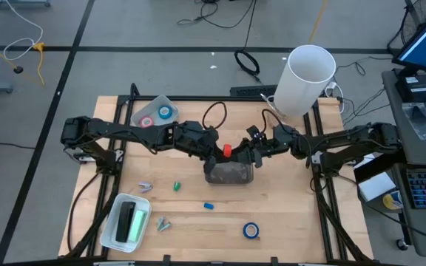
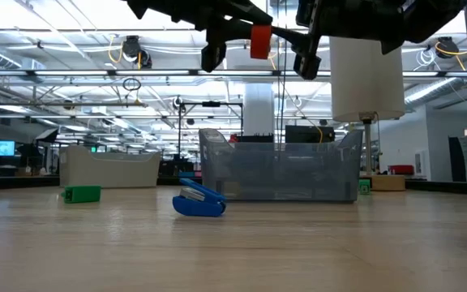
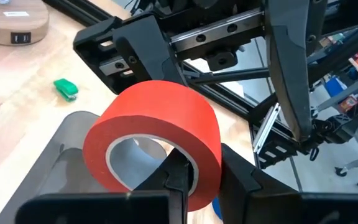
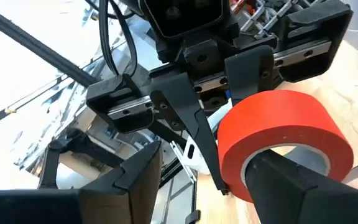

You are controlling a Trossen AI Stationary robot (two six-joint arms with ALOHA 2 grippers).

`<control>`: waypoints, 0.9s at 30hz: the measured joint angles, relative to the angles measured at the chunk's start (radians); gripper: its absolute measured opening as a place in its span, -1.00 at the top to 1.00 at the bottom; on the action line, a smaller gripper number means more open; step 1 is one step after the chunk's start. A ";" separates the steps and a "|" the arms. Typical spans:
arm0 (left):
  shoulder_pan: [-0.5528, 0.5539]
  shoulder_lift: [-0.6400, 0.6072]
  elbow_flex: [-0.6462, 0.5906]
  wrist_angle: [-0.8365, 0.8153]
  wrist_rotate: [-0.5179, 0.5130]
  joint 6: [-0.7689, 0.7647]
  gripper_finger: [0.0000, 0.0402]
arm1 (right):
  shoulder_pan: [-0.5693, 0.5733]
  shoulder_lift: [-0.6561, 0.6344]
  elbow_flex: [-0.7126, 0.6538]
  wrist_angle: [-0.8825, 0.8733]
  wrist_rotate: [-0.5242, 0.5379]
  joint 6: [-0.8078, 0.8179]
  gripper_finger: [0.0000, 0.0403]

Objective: Pick and place Stapler, Stapler remover, tape
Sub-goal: Put the orange tape into the grey bin

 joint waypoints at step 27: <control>0.240 -0.300 -0.003 -0.785 -0.687 0.017 0.81 | 0.085 -0.032 -0.066 -0.089 0.312 0.225 0.01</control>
